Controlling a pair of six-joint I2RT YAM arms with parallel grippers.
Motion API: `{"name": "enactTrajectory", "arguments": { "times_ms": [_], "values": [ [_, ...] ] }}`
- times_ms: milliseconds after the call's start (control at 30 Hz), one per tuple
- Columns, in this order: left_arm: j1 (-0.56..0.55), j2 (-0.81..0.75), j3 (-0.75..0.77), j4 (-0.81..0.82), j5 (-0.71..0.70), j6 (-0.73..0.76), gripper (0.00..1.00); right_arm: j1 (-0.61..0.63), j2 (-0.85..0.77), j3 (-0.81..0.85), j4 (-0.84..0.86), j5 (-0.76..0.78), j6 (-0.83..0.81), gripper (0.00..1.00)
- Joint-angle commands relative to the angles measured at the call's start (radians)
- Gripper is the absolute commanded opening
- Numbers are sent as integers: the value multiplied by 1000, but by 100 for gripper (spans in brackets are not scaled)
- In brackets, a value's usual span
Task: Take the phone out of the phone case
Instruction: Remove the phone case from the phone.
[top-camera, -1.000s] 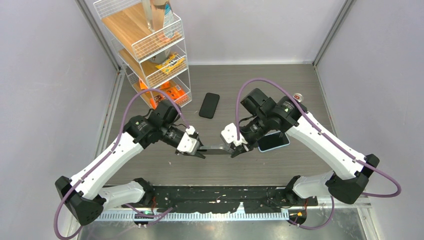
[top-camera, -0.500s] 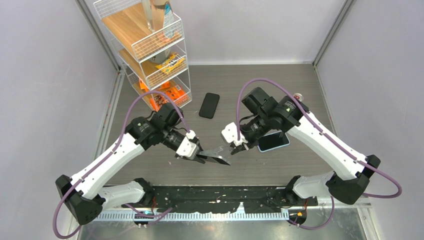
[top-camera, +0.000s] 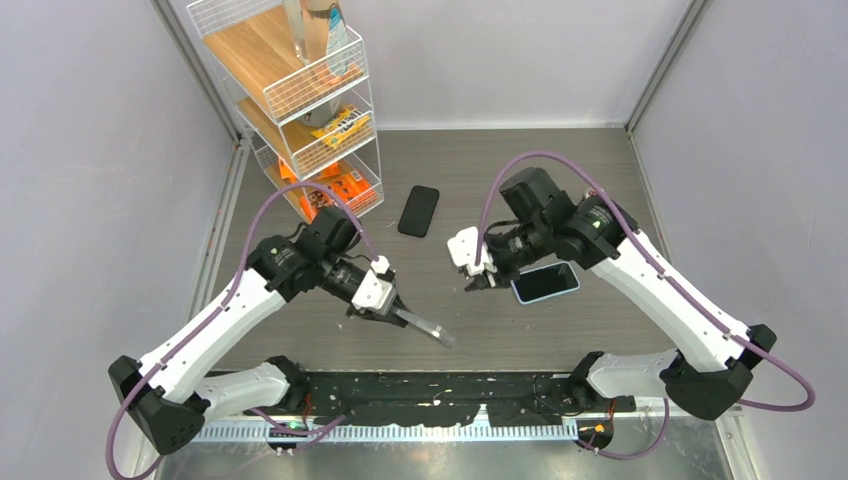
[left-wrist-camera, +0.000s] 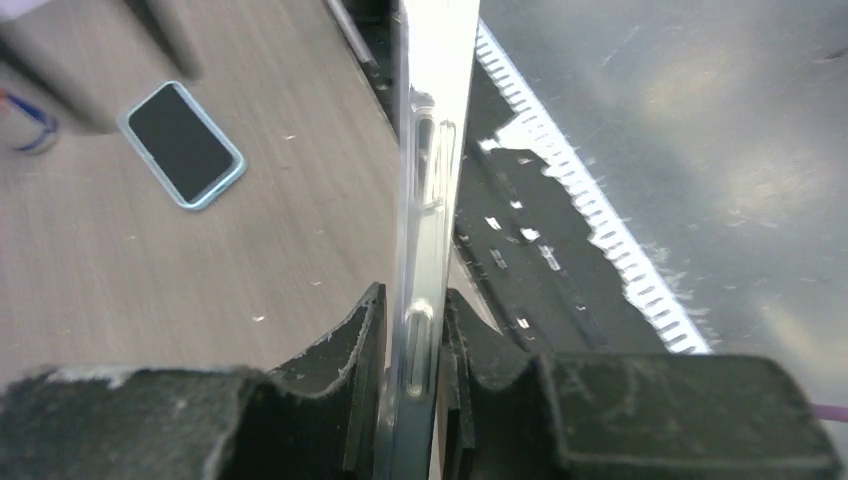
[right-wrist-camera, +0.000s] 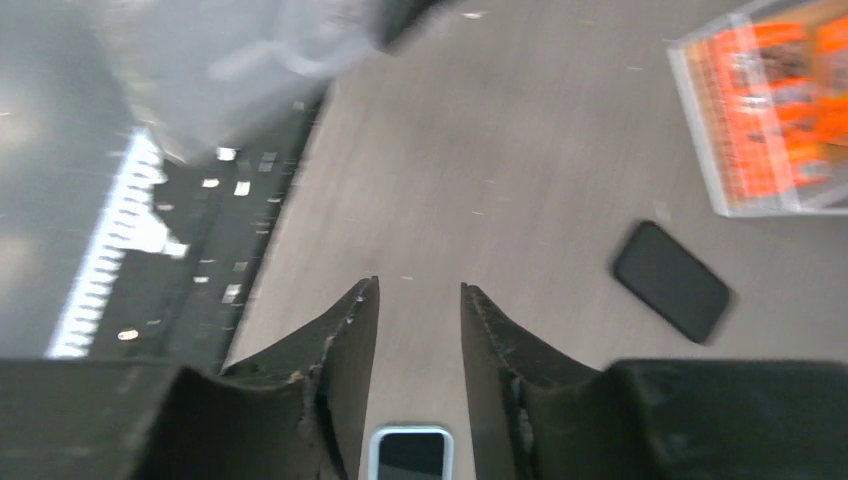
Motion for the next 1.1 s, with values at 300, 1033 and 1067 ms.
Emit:
{"name": "enactTrajectory", "arguments": {
  "times_ms": [300,1033,1067],
  "values": [
    [128,-94,-36,74,121,-235,0,-124,-135,-18,209,-42,123,57],
    [244,-118,-128,652,78,-838,0,-216,-158,-196,485,-355,462,55],
    [245,-118,-131,661,77,-847,0,-219,-158,-202,488,-363,464,55]
  ]
}}
